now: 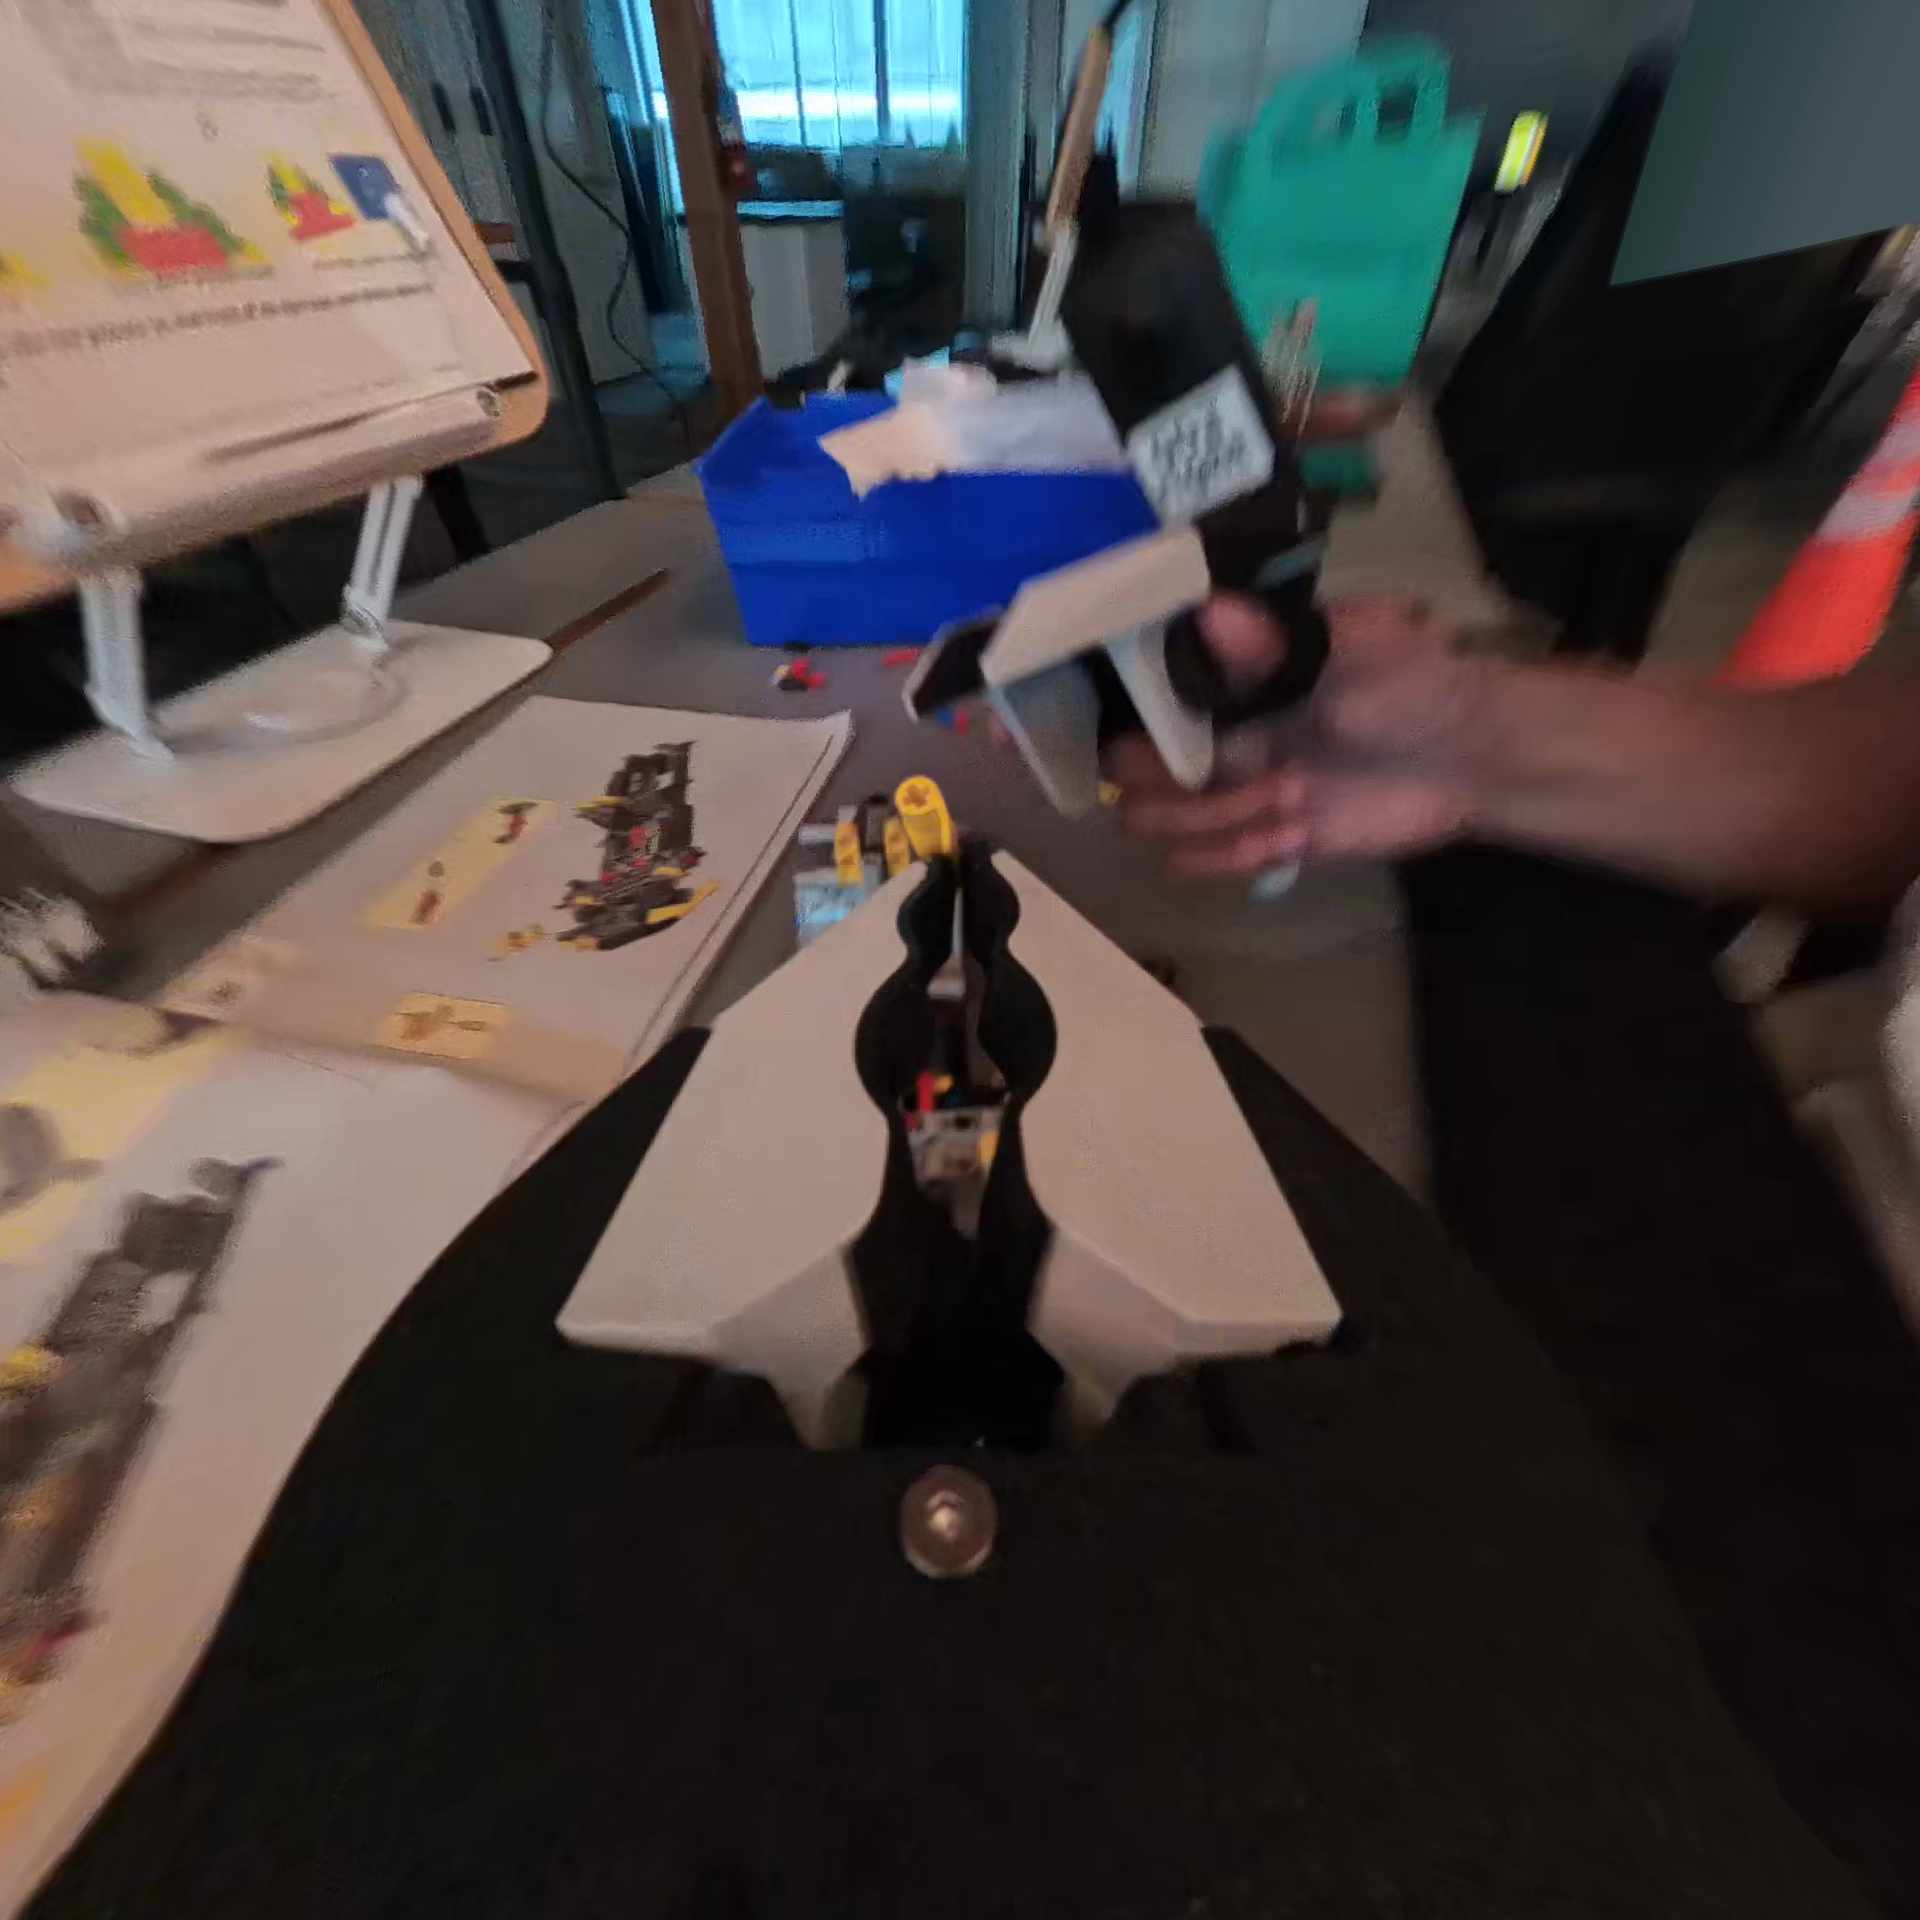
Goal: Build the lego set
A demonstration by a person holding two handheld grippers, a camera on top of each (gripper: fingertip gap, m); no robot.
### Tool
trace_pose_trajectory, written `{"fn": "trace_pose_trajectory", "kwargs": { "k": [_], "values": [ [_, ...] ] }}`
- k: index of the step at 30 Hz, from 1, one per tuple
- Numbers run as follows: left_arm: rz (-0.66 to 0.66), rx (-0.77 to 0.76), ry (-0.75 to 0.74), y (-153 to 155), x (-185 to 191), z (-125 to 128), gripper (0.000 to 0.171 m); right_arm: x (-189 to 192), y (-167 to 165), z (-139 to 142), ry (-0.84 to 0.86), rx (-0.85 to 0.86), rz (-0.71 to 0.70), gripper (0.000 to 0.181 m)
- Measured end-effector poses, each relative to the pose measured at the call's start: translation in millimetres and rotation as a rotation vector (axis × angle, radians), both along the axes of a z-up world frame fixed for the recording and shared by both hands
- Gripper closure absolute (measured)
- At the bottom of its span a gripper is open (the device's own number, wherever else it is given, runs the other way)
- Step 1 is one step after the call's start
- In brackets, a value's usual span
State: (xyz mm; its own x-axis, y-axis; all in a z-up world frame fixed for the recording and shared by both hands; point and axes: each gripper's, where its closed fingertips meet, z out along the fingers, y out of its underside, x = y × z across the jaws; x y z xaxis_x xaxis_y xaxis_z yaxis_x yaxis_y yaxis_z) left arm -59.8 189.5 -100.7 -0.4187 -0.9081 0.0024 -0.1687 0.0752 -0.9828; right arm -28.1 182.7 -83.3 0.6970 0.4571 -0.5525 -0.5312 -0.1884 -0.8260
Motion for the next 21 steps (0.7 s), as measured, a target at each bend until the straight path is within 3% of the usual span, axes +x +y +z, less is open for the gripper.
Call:
{"fn": "trace_pose_trajectory", "kwargs": {
  "k": [2, 6, 9, 13, 21],
  "values": [
    [-0.050, 0.161, -0.005, -12.0, -6.4, -10.2, 0.171, 1.3, -4.1, 0.0, -0.130, 0.011, -0.012, 0.164],
    [-0.216, -0.028, -0.031, -39.8, -18.2, 5.3, 0.171, -38.7, -22.0, -6.8, -0.289, 0.031, 0.222, 0.159],
    [-0.300, -0.189, -0.017, -46.0, -24.2, 14.2, 0.171, -58.7, -33.9, -10.8, -0.229, 0.012, 0.375, 0.161],
    [-0.385, -0.344, -0.006, -50.1, -30.4, 25.5, 0.171, -64.7, -39.0, 4.7, -0.151, 0.074, 0.407, 0.171],
    [-0.422, -0.300, 0.052, -55.4, -35.2, 15.1, 0.171, -71.6, -37.9, 3.0, -0.026, 0.017, 0.459, 0.173]
  ]
}}
